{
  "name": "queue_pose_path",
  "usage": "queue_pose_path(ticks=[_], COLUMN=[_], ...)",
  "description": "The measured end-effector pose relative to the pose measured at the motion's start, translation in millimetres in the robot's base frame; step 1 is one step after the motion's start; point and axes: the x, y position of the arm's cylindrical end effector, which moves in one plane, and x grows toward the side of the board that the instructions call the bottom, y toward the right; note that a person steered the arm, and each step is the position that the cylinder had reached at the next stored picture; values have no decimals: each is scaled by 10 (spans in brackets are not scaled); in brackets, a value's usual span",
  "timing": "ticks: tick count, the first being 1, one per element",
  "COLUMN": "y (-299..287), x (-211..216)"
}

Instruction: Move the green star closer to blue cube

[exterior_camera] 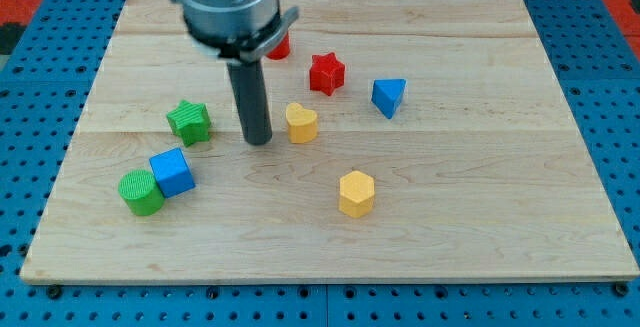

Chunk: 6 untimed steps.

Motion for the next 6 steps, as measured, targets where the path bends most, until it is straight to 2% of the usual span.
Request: queue_pose_path(ticks=[1, 2, 3, 4, 5, 6], y=[-646, -593, -687, -616, -1149, -1130], x=[-205, 63, 136, -386, -212, 11])
